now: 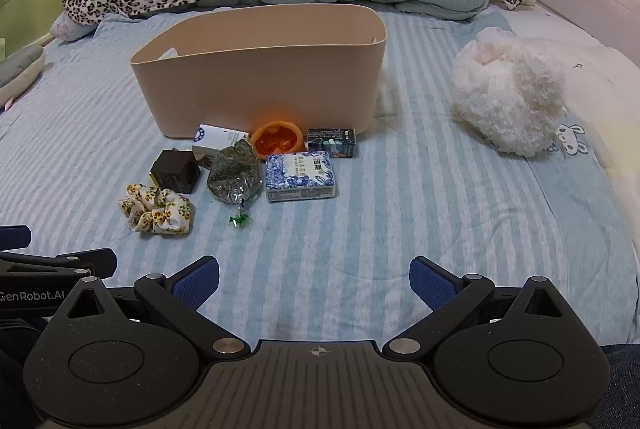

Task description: Organize objects

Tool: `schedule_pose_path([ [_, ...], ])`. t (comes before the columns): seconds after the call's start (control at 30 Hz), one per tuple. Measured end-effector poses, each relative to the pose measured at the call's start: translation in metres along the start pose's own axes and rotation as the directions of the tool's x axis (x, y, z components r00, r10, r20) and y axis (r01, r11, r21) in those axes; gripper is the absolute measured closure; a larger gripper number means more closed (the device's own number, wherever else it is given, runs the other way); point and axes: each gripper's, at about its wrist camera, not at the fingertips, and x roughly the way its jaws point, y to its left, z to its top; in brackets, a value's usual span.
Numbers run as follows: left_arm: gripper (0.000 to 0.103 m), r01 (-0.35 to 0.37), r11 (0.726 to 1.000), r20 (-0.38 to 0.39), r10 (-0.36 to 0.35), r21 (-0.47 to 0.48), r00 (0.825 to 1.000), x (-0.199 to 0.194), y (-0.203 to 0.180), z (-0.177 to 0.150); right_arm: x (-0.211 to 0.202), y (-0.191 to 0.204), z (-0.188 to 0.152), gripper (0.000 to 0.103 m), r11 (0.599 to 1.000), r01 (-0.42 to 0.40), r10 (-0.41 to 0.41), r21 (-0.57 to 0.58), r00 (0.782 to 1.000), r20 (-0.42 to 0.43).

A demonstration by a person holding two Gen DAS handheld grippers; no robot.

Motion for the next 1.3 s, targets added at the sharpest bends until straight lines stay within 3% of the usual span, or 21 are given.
schedule_pose_path([
  [1.3, 0.0, 0.035, 0.999, 0.005, -0.035, 0.012, 0.999, 0.0087, 0.0043, 0.0031, 0.0085, -0.0008, 0.0011, 0.001, 0.999, 0.034, -0.035, -0.011, 0.999, -0.036],
])
